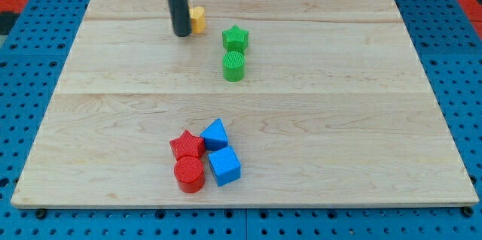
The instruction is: Move the yellow hexagon to above the green star
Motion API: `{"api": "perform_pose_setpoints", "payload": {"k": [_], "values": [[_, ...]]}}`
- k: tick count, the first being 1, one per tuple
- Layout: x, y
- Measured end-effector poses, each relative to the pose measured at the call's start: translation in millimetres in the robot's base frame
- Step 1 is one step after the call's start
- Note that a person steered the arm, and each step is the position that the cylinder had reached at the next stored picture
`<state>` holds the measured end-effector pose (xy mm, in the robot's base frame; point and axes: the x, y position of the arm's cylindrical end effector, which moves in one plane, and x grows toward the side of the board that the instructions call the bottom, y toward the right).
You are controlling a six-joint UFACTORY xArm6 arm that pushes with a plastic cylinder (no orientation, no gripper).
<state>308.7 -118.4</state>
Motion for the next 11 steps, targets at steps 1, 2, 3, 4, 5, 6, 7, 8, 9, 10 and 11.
{"api": "perform_pose_setpoints", "payload": {"k": [1,2,3,4,5,6,7,8,9,10,11], "values": [[-4.1,-25.6],[-21.8,-42.2],[-46.4,-16.8],[-67.7,9.8],[-89.4,37.3],[-100.4,58.2],[-100.4,67.2],[-100.4,72.2],[-98.4,80.8],[-109.1,82.1],[-111.0,100.9]]}}
